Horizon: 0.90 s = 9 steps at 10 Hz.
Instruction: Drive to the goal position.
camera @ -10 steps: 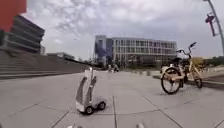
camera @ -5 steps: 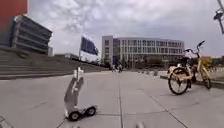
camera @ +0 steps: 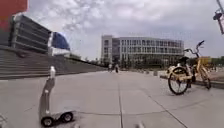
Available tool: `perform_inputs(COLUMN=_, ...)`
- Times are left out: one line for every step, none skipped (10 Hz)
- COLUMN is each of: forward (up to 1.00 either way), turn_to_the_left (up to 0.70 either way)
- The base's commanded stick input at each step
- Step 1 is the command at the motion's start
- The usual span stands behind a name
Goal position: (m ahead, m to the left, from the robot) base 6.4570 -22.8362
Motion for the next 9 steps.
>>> perform_inputs(forward=0.00, turn_to_the_left=0.00)
perform_inputs(forward=0.00, turn_to_the_left=0.00)
perform_inputs(forward=0.00, turn_to_the_left=0.00)
perform_inputs(forward=0.02, turn_to_the_left=-0.68)
perform_inputs(forward=0.43, turn_to_the_left=-0.35)
perform_inputs(forward=0.70, turn_to_the_left=-0.14)
perform_inputs(forward=0.70, turn_to_the_left=-0.14)
perform_inputs(forward=0.70, turn_to_the_left=-0.14)
perform_inputs(forward=0.70, turn_to_the_left=-0.14)
